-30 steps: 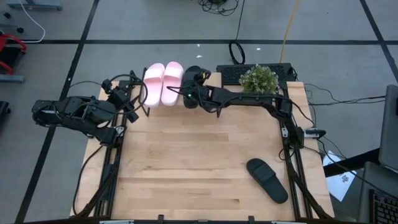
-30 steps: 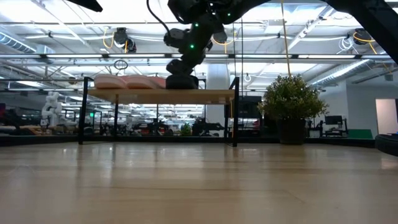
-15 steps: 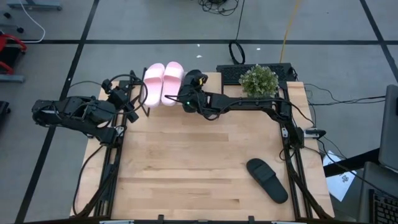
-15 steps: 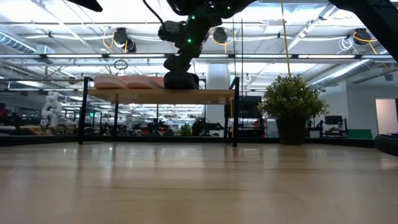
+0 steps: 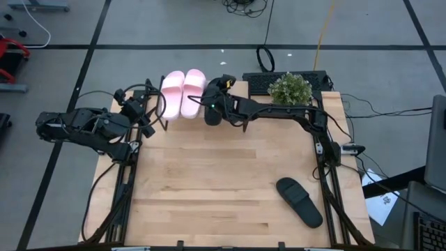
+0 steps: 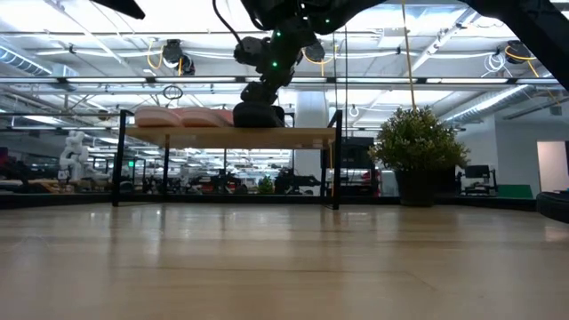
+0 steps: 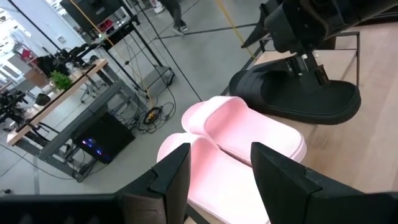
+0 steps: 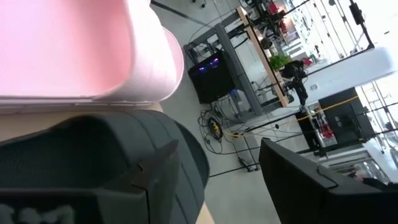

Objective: Pick and place slides into the shelf
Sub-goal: Put the top black slides on the shelf

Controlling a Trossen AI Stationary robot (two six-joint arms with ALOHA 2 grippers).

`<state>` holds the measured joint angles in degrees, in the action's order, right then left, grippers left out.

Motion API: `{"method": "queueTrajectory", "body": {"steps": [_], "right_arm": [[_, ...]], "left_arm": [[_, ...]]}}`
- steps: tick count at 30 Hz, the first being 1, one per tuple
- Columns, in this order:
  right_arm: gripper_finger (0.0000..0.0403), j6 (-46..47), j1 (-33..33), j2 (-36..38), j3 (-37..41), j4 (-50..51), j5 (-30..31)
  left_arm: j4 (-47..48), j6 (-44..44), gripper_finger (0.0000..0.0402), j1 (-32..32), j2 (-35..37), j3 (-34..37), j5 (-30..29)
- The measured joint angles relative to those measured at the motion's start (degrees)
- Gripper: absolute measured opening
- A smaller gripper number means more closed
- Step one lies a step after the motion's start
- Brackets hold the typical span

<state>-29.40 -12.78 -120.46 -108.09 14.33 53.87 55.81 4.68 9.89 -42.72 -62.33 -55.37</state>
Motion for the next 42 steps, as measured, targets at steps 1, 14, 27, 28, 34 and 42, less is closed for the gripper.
{"method": "queueTrajectory", "body": {"steps": [1,14,27,28,34,42], "right_arm": [[0.0211,-0.35,0.00,0.00,0.00,0.00,0.00],[0.0211,-6.85,-0.79,0.00,0.00,-6.13,-0.11],[0.0210,-7.48,-2.62,0.00,0.00,-6.42,-3.33],[0.0210,-7.50,-2.64,0.00,0.00,-6.40,-3.36],[0.0210,-8.49,-3.06,0.00,0.00,-6.40,-3.20],[0.0210,-8.98,-4.07,0.00,0.00,-7.42,-3.22]], "left_arm": [[0.23,0.13,0.0175,0.02,0.00,0.00,-0.01],[0.79,0.52,0.0175,0.02,-0.01,-0.02,-0.02],[1.05,0.57,0.0175,0.02,0.00,-0.02,-0.02],[1.05,0.57,0.0175,0.01,-0.01,-0.02,-0.02],[1.05,0.57,0.0175,0.02,0.00,-0.02,-0.02],[1.02,0.64,0.0175,0.00,0.00,-0.02,-0.04]]}}
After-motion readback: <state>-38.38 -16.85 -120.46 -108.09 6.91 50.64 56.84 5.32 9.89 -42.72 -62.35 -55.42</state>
